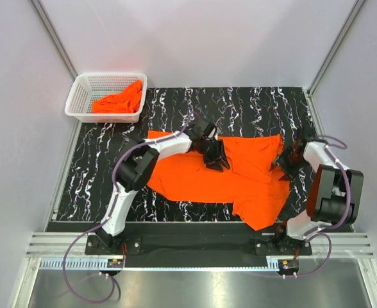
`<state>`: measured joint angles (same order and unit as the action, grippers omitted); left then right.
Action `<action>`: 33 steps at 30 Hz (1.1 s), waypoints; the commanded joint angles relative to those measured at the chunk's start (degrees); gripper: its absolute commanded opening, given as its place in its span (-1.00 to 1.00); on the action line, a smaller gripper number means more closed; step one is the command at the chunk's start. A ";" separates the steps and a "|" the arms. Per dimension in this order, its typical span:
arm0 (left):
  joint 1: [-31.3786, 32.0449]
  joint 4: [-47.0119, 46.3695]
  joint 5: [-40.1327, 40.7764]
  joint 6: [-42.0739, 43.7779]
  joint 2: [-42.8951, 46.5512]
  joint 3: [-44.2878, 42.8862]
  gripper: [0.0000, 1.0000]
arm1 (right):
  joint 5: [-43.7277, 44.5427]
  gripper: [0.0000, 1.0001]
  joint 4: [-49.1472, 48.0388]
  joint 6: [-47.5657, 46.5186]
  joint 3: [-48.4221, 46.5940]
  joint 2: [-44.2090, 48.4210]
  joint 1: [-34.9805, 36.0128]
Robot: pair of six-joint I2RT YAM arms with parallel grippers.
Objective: Fold and stack the t-shirts
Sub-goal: Fold the tshirt
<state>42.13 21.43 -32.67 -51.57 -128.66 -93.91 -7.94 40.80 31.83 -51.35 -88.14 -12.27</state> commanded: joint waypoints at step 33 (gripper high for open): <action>-36.24 19.70 12.10 25.56 5.18 0.66 -0.22 | 6.00 -0.78 -3.09 -6.35 -41.90 -34.82 -0.38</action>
<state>7.42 40.58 -23.27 -24.27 -122.65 -93.86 -5.74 37.93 24.08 -91.92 -122.19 -12.36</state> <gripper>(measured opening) 0.394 0.150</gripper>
